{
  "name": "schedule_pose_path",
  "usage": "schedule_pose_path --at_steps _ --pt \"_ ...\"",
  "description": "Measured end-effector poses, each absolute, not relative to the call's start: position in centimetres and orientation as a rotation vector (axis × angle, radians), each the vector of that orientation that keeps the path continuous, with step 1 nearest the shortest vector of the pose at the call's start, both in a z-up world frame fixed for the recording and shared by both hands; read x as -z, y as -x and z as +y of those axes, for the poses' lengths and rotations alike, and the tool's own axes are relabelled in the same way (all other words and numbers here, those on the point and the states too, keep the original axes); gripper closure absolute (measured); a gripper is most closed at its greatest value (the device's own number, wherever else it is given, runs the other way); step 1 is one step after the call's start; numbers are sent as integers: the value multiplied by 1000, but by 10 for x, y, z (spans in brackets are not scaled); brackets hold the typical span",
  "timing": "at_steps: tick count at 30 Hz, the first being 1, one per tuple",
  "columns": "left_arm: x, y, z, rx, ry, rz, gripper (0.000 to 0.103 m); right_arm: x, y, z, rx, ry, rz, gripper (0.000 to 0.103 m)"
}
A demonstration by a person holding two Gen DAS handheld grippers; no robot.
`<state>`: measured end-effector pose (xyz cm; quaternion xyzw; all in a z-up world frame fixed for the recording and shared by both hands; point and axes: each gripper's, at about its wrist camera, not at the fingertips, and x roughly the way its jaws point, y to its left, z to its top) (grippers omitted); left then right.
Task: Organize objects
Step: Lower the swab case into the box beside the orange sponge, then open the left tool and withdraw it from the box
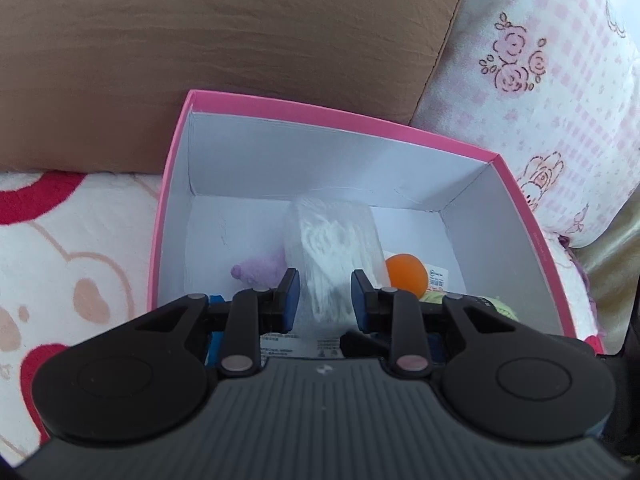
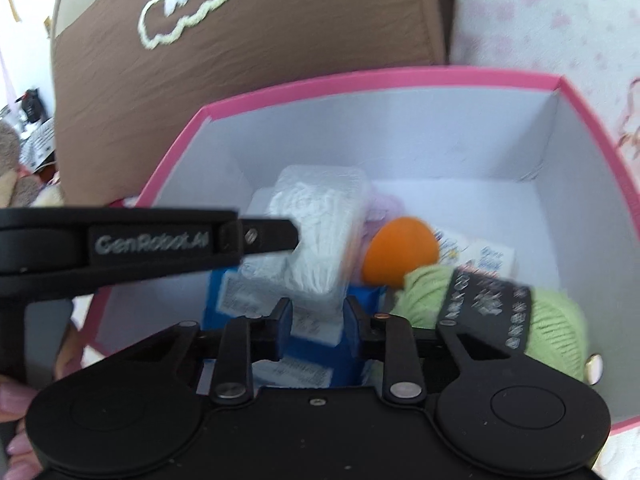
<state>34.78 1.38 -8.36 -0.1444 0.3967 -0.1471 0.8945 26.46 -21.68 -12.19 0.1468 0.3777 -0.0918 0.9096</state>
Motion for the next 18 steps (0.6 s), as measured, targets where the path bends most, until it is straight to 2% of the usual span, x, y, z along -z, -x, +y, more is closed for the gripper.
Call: schedule_pose_path --at_steps 4,6,18 --pt "87 -347 12 307 297 818 76 121 -264 -219 164 -305 783 73" --pt "87 -345 9 308 284 804 76 119 -263 -220 139 -311 783 69" --pt "75 -337 15 276 298 808 76 98 -249 -215 131 -298 765 69"
